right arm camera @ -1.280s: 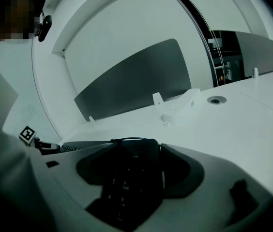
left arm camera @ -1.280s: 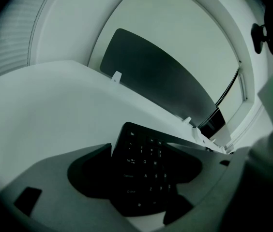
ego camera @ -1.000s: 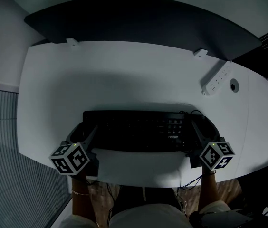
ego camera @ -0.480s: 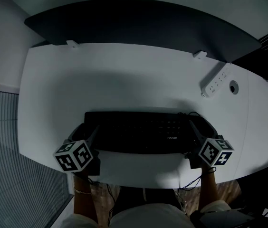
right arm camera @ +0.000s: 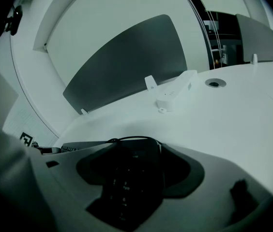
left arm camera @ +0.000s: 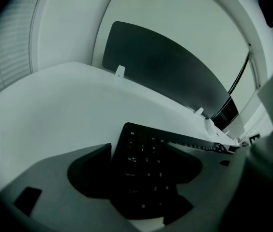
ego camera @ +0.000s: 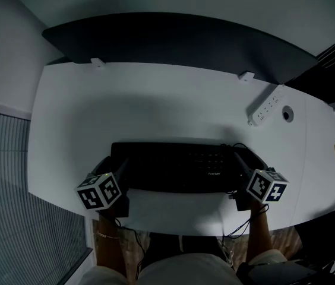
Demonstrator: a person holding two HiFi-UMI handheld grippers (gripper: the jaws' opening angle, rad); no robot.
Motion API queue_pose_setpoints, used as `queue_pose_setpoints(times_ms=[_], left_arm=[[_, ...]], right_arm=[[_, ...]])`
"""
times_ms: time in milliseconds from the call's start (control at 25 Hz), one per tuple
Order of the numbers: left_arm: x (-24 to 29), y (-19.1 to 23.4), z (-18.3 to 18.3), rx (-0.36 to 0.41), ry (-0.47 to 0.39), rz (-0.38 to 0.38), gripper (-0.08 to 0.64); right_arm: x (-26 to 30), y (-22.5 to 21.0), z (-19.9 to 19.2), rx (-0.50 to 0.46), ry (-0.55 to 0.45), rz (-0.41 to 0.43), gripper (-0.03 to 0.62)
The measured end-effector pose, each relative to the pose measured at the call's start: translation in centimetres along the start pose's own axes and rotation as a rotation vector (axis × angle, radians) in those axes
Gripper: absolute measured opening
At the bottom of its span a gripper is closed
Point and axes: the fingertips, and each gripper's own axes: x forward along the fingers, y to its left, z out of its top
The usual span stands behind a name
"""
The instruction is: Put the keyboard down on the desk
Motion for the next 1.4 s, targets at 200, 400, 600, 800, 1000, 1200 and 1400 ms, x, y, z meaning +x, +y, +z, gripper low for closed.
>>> queue_pose_setpoints(times_ms=[200, 400, 600, 800, 1000, 1200, 1400], left_arm=[[-1.2, -0.2, 1.0, -0.093, -0.008, -0.059, 0.333], [-3.7, -0.8, 3.0, -0.145, 0.045, -0.07, 0.333], [-7.6, -2.5, 5.3, -0.081, 0.092, -0.03, 0.333], [-10.8, -5.6, 6.6, 0.1, 0.045, -0.014, 0.331], [-14.6, -11.1, 7.8, 0.238, -0.051, -0.054, 0.291], [-19.0, -15.3, 10.3, 0.197, -0.18, -0.151, 0.23], [-23.6, -17.4, 13.2, 0.188, -0.295, -0.192, 0.12]], right_arm=[[-1.6, -0.4, 0.9, 0.055, -0.026, -0.054, 0.253], [-4.5, 1.6, 3.3, 0.081, 0.011, -0.097, 0.253], [-8.2, 2.4, 6.2, 0.111, -0.009, -0.192, 0.253], [-11.7, 4.1, 7.9, 0.07, -0.115, -0.254, 0.253], [-14.8, 8.2, 9.1, 0.017, -0.162, -0.245, 0.253], [-18.4, 12.5, 10.9, -0.003, -0.223, -0.221, 0.252], [-22.8, 16.2, 12.8, -0.029, -0.31, -0.21, 0.252]])
